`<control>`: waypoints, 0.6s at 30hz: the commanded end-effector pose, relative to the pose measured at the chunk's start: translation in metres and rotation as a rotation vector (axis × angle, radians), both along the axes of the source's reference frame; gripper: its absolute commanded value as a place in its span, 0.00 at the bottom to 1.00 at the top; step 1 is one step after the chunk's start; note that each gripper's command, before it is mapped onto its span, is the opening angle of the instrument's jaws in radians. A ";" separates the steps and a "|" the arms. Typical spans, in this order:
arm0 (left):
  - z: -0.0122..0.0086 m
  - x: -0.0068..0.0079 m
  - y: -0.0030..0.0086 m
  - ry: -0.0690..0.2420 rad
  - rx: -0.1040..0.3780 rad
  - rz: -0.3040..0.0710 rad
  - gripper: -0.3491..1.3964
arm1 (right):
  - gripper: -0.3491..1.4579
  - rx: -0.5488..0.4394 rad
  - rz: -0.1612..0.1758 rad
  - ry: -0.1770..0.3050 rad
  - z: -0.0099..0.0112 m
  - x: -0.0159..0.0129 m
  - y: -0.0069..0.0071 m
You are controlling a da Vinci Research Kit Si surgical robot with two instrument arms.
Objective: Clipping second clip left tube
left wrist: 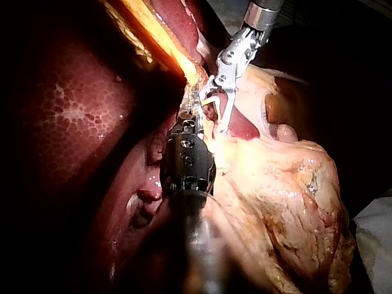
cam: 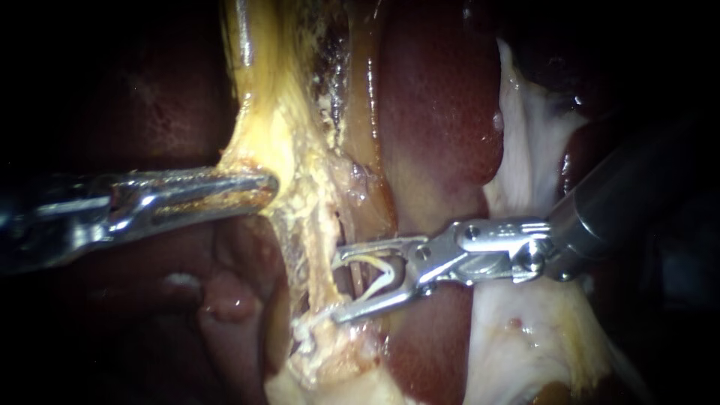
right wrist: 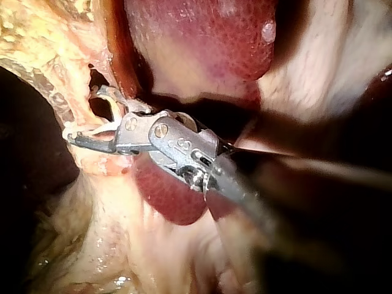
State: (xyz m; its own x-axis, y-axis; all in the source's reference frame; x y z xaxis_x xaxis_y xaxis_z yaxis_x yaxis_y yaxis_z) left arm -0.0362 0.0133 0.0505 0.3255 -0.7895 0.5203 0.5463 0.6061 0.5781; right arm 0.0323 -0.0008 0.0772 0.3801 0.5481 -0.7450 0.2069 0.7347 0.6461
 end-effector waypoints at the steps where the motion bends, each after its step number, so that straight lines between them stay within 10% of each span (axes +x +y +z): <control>1: 0.0000 0.0000 0.0000 0.000 0.000 0.000 0.00 | 0.50 0.005 -0.011 0.002 0.0000 0.0003 -0.0002; 18: 0.0021 0.0008 0.0009 -0.002 -0.003 0.006 0.00 | 0.45 0.101 -0.055 0.114 -0.0008 0.0031 -0.0014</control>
State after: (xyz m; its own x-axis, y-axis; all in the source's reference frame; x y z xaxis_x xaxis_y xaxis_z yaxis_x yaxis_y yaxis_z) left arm -0.0354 0.0142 0.0525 0.3293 -0.7860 0.5233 0.5421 0.6111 0.5768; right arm 0.0355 -0.0023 0.0763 0.3251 0.6045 -0.7272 0.3233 0.6516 0.6862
